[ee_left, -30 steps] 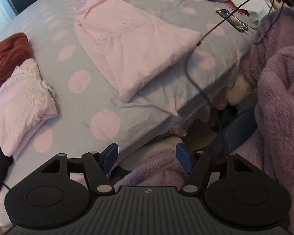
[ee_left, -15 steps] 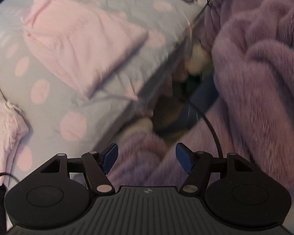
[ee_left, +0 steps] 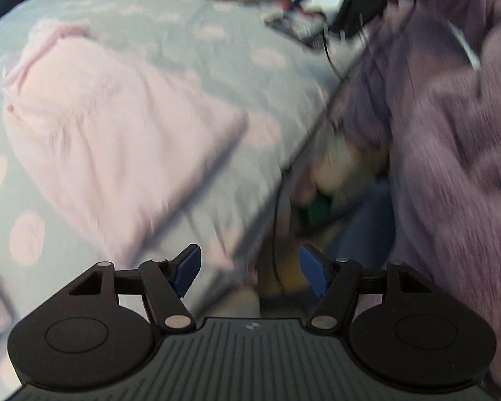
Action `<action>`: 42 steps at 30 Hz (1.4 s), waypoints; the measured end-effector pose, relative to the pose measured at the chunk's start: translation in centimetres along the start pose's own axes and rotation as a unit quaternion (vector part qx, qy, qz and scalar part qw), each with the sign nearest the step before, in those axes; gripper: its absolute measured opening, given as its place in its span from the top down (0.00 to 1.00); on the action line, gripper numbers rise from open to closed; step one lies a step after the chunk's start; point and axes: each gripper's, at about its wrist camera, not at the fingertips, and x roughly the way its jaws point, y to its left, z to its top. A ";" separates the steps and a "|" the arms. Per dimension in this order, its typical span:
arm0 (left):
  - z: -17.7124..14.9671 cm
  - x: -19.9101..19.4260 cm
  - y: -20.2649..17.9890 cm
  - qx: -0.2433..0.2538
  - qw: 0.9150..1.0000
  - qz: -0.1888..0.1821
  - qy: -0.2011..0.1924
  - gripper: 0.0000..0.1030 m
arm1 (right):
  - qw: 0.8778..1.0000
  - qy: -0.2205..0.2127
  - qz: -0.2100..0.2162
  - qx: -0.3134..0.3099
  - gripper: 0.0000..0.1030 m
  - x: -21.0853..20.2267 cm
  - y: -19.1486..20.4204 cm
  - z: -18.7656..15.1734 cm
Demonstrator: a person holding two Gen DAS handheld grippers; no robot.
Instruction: Fold clothes
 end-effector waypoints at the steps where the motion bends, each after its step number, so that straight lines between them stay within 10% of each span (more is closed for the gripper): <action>1: 0.5 0.2 0.2 -0.006 1.000 -0.001 -0.022 0.38 | 1.000 -0.003 0.012 0.005 0.38 0.7 0.1 0.6; 5: 3.1 0.5 0.9 -0.029 0.993 0.006 -0.113 0.38 | 0.998 -0.004 0.055 0.025 0.38 4.5 1.2 2.9; 9: 5.2 0.2 2.0 -0.070 0.975 0.034 -0.208 0.33 | 0.997 0.034 0.000 -0.062 0.40 8.4 5.6 3.7; 15: 6.9 0.5 4.1 -0.165 0.919 0.076 -0.349 0.28 | 0.996 -0.041 0.045 0.065 0.40 7.2 4.8 3.6; 18: 7.7 0.2 6.0 -0.221 0.887 0.090 -0.395 0.28 | 0.959 -0.120 0.120 0.226 0.39 5.1 0.4 3.9; 24: 7.1 0.4 8.8 -0.347 0.826 0.144 -0.420 0.28 | 0.837 -0.254 0.192 0.445 0.30 2.0 -6.0 3.6; 27: 6.7 1.3 8.8 -0.361 0.838 0.151 -0.381 0.28 | 0.805 -0.285 0.163 0.494 0.25 1.9 -7.7 3.4; 32: 5.4 4.2 8.5 -0.398 0.846 0.165 -0.313 0.28 | 0.794 -0.269 0.117 0.533 0.26 4.1 -10.9 2.8; 37: 5.1 7.3 8.5 -0.397 0.858 0.192 -0.262 0.28 | 0.834 -0.231 0.146 0.480 0.31 7.7 -14.7 6.9; 42: 5.3 7.6 9.5 -0.408 0.843 0.221 -0.274 0.28 | 0.868 -0.210 0.212 0.397 0.31 10.9 -16.3 11.8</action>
